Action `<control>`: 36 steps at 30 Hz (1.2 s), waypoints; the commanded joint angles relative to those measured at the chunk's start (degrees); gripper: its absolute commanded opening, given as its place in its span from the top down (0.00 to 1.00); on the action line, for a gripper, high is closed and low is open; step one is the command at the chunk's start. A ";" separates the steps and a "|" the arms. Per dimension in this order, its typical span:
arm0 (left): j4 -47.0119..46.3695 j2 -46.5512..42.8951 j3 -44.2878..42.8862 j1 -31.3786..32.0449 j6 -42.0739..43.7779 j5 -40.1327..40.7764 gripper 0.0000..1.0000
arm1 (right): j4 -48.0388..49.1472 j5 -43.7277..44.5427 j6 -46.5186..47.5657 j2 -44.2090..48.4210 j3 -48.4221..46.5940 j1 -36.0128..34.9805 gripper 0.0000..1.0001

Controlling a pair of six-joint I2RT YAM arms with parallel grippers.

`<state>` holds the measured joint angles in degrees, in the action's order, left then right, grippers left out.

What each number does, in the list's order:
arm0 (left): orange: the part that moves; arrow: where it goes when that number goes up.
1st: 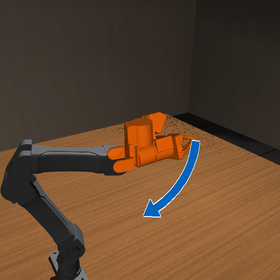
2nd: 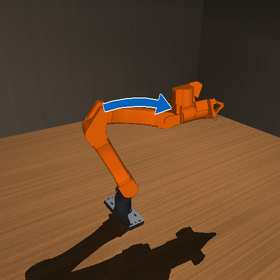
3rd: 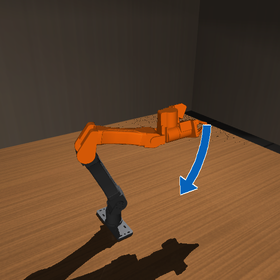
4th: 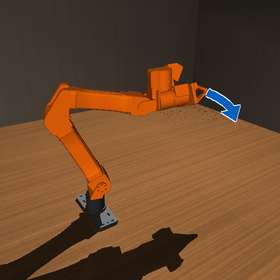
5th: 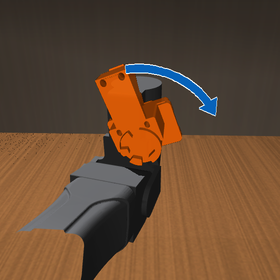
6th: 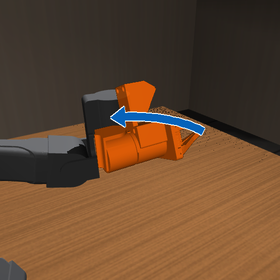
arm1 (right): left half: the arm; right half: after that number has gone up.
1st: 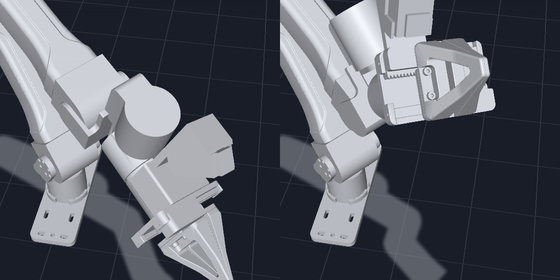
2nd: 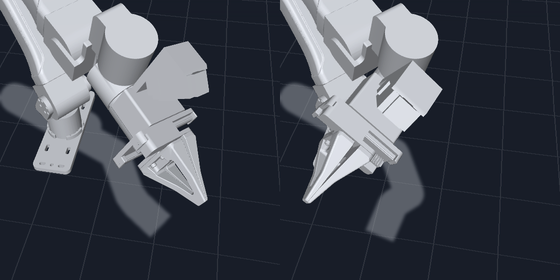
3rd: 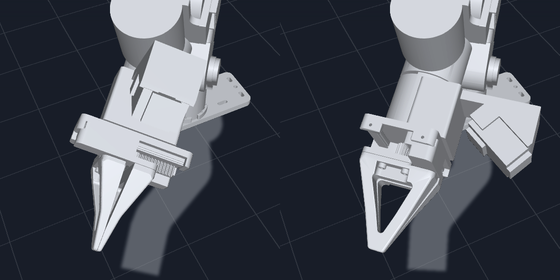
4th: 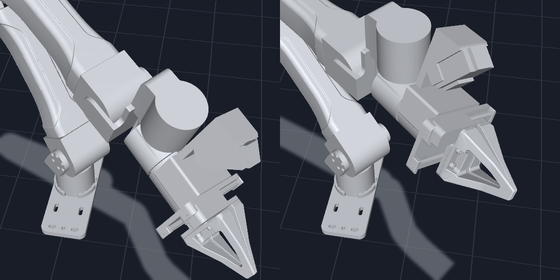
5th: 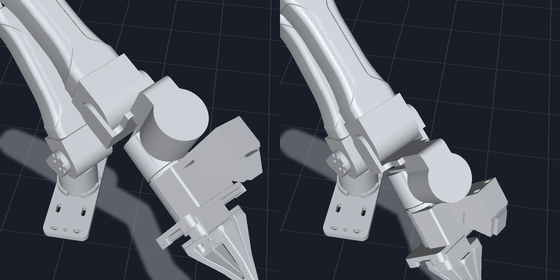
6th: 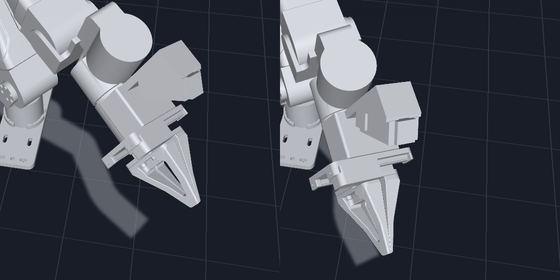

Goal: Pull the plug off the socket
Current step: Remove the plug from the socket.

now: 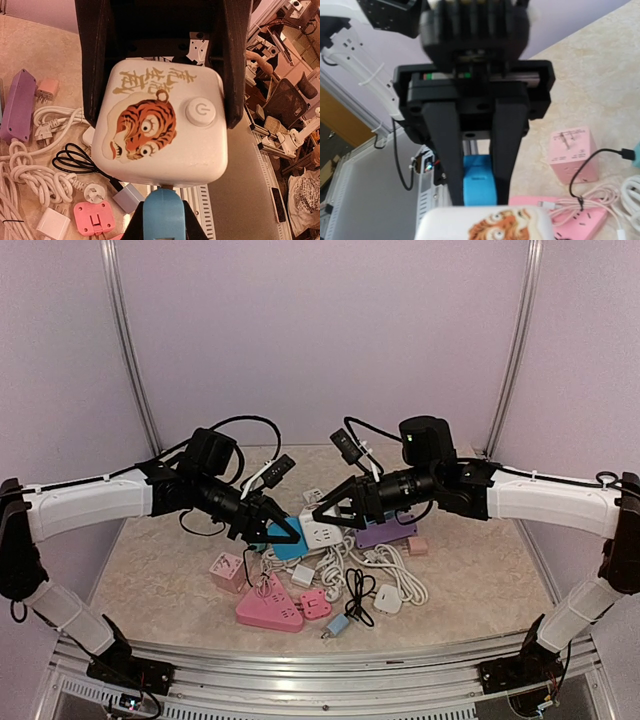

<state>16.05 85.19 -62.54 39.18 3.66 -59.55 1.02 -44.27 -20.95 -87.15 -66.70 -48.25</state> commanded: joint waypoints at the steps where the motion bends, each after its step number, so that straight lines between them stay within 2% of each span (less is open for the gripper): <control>1: 1.42 -1.85 -0.59 0.78 2.20 1.26 1.00 | 5.15 -5.61 -0.75 2.42 0.20 -0.38 1.00; 10: 0.33 -4.54 -0.21 3.21 1.82 -1.84 1.00 | 3.60 -6.05 -1.01 3.18 0.37 0.07 1.00; 15: 0.45 -5.45 -0.26 3.27 1.61 0.87 1.00 | -2.32 1.63 1.77 2.76 -1.45 -0.13 1.00; 19: 1.88 -4.77 -1.15 3.23 0.73 5.56 1.00 | -4.43 6.30 2.47 2.21 -2.23 -0.72 1.00; 25: 2.80 -2.38 -2.57 2.45 -1.11 7.90 1.00 | -7.76 12.78 3.51 2.22 -3.14 -1.48 1.00; 30: 2.52 -2.52 -2.28 2.04 -1.27 7.60 1.00 | -7.99 12.20 3.68 1.64 -3.20 -1.86 1.00; 36: 1.22 -4.12 -1.14 2.12 0.17 1.95 1.00 | -4.34 4.59 2.78 2.46 -2.44 -1.89 1.00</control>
<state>18.63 82.78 -63.24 41.21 2.92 -51.77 -5.65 -35.86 -18.44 -85.45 -68.53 -50.02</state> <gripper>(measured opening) 0.158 0.617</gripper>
